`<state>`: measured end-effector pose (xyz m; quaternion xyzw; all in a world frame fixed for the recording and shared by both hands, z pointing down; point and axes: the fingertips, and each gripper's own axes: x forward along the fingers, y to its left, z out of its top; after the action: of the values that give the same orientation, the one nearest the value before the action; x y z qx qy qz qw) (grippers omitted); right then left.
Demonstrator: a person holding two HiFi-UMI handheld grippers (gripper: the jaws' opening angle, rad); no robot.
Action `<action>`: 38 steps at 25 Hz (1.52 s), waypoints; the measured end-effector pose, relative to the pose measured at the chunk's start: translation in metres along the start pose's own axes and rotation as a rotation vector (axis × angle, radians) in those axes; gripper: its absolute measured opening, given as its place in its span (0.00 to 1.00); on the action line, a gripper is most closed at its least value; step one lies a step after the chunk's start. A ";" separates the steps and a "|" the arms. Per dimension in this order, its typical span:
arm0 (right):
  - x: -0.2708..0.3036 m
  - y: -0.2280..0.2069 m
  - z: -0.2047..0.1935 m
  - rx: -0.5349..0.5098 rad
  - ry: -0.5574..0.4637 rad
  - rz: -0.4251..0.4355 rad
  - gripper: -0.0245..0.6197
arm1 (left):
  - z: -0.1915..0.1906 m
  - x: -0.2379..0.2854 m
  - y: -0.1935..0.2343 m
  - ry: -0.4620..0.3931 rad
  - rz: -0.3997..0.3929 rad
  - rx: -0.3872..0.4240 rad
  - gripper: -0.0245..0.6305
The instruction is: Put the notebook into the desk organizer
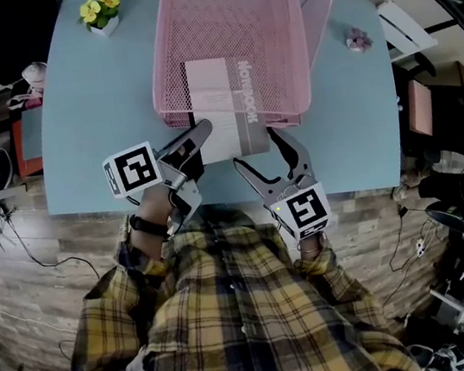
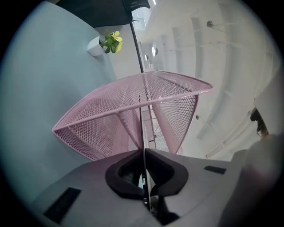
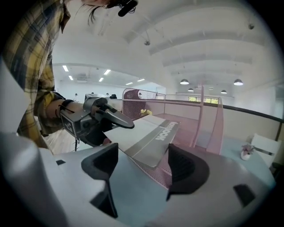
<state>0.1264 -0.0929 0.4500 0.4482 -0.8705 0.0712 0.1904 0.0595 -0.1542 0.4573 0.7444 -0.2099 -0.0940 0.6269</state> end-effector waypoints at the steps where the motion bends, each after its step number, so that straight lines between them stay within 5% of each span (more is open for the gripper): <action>1: 0.001 0.000 0.000 0.002 0.002 -0.004 0.55 | 0.001 0.000 0.001 -0.002 0.003 -0.001 0.05; 10: 0.000 -0.007 0.004 0.010 -0.045 -0.057 0.55 | 0.000 -0.010 -0.002 -0.033 0.045 0.079 0.21; 24: 0.000 -0.007 0.006 0.030 -0.044 -0.083 0.55 | -0.011 -0.046 -0.014 -0.064 0.149 0.388 0.28; 29: 0.002 -0.007 0.007 0.047 -0.046 -0.092 0.55 | -0.013 -0.057 -0.025 -0.103 0.181 0.602 0.29; 38: 0.004 -0.013 0.012 0.107 -0.069 -0.109 0.55 | -0.028 -0.053 -0.025 -0.025 0.279 0.963 0.31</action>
<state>0.1318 -0.1071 0.4398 0.5066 -0.8459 0.0916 0.1396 0.0284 -0.1027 0.4316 0.9128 -0.3347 0.0894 0.2164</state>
